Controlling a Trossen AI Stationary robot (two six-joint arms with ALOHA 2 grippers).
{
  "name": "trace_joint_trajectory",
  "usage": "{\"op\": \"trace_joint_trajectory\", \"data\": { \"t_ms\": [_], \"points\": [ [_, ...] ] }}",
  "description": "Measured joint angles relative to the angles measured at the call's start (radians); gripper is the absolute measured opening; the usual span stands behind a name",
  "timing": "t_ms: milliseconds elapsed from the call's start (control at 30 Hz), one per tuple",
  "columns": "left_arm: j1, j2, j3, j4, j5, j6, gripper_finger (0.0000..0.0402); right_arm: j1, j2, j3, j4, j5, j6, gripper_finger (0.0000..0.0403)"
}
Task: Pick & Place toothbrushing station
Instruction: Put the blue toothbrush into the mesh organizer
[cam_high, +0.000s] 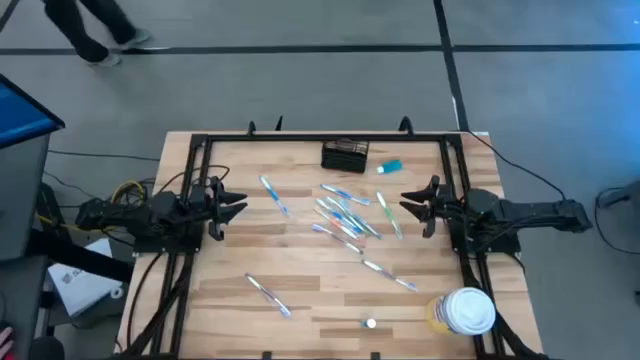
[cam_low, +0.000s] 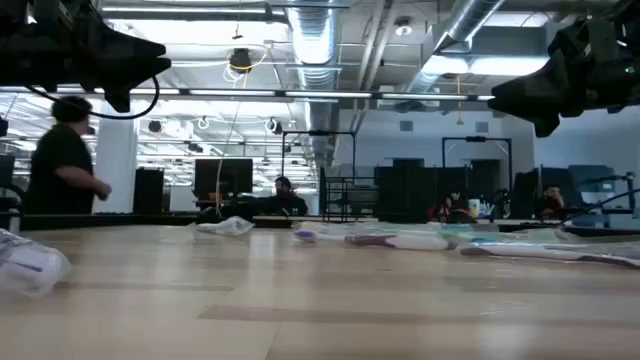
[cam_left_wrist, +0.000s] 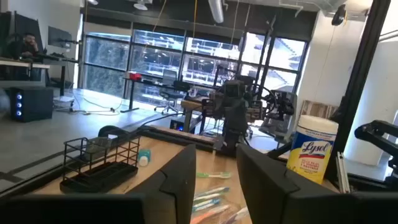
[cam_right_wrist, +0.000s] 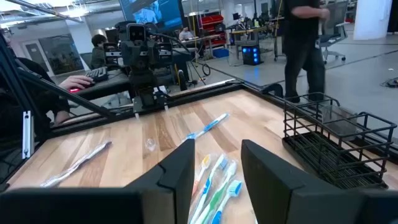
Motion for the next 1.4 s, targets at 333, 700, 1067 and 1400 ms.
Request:
{"op": "trace_joint_trajectory", "data": {
  "t_ms": [333, 700, 1067, 1400],
  "points": [
    [0.000, 0.067, 0.000, 0.014, 0.000, 0.002, 0.0112, 0.000, 0.000, 0.000, 0.000, 0.001, 0.000, 0.0123],
    [0.000, 0.158, 0.000, 0.033, 0.000, 0.003, 0.0112, 0.000, 0.000, 0.000, -0.001, 0.001, 0.000, 0.0123],
    [0.028, 0.315, 0.089, 0.051, -0.010, 0.002, 0.0099, 0.000, 0.000, 0.000, -0.001, 0.002, 0.001, 0.0123],
    [0.188, 0.839, 0.424, -0.122, 0.084, 0.063, 0.0072, 0.000, 0.000, 0.000, -0.001, 0.002, 0.030, 0.0123]
  ]
}}
